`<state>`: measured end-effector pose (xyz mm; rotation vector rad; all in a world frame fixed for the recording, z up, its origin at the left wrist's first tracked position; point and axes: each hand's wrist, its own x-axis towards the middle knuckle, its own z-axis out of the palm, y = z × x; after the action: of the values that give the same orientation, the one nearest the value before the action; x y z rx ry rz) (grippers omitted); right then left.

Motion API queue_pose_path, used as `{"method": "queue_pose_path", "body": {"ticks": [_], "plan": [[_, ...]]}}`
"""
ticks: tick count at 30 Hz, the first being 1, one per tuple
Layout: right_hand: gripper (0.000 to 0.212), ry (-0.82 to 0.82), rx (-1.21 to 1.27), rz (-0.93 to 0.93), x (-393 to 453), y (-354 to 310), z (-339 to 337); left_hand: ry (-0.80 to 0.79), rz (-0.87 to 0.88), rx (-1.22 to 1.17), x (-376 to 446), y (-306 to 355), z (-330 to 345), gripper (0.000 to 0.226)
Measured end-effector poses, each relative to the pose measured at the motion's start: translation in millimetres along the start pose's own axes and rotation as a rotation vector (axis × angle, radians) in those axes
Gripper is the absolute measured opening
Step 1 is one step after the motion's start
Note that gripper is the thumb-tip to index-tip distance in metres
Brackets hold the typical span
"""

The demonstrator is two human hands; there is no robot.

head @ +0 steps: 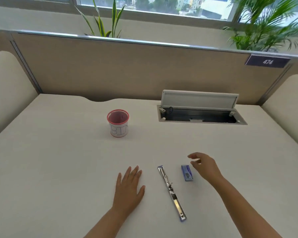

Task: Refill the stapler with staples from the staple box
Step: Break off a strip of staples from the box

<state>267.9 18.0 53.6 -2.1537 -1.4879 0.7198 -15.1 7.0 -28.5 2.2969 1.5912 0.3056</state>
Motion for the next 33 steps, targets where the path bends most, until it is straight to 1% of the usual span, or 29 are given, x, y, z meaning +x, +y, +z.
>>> {"method": "queue_pose_path", "body": {"ticks": [3, 5, 6, 7, 8, 9, 10, 12, 15, 17, 23, 25, 28, 31, 33], "plan": [[0.037, -0.092, -0.035, 0.013, -16, 20, 7, -0.030, -0.051, -0.019, -5, 26, 5, 0.052], [0.050, -0.078, -0.008, 0.053, -26, 25, 14, -0.040, -0.018, 0.001, -7, 43, 12, 0.070], [0.059, -0.057, 0.018, 0.084, -30, 25, 19, -0.080, -0.024, -0.010, -7, 51, 13, 0.078], [0.067, -0.033, 0.047, 0.118, -34, 25, 24, -0.108, -0.050, -0.022, -7, 58, 14, 0.078], [0.073, -0.006, 0.072, 0.145, -38, 24, 30, -0.124, -0.082, -0.020, -6, 64, 12, 0.069], [0.077, 0.019, 0.091, 0.167, -40, 24, 34, -0.142, -0.113, -0.020, -4, 69, 10, 0.058], [0.078, 0.039, 0.097, 0.180, -42, 24, 39, -0.153, -0.135, -0.037, -3, 73, 9, 0.051], [0.073, 0.062, 0.075, 0.185, -44, 25, 44, -0.159, -0.159, -0.078, -1, 79, 5, 0.047], [0.047, 0.073, 0.057, 0.156, -46, 26, 45, -0.172, -0.196, -0.123, 4, 84, 1, 0.048], [0.035, 0.077, 0.072, 0.153, -48, 27, 42, -0.180, -0.214, -0.134, 9, 86, -2, 0.050], [0.035, 0.095, 0.166, 0.149, -54, 31, 32, -0.197, -0.239, -0.262, 20, 95, -7, 0.047], [0.036, 0.106, 0.234, 0.152, -57, 31, 27, -0.143, -0.260, -0.348, 20, 95, -8, 0.046], [0.034, 0.142, 0.335, 0.131, -72, 25, 18, 0.070, -0.303, -0.624, 14, 106, -17, 0.040], [0.035, 0.150, 0.368, 0.043, -91, 12, 11, 0.265, -0.355, -0.848, 8, 132, -30, 0.026], [0.037, 0.153, 0.347, -0.024, -102, 2, 9, 0.295, -0.388, -0.961, 5, 148, -34, 0.020]]}}
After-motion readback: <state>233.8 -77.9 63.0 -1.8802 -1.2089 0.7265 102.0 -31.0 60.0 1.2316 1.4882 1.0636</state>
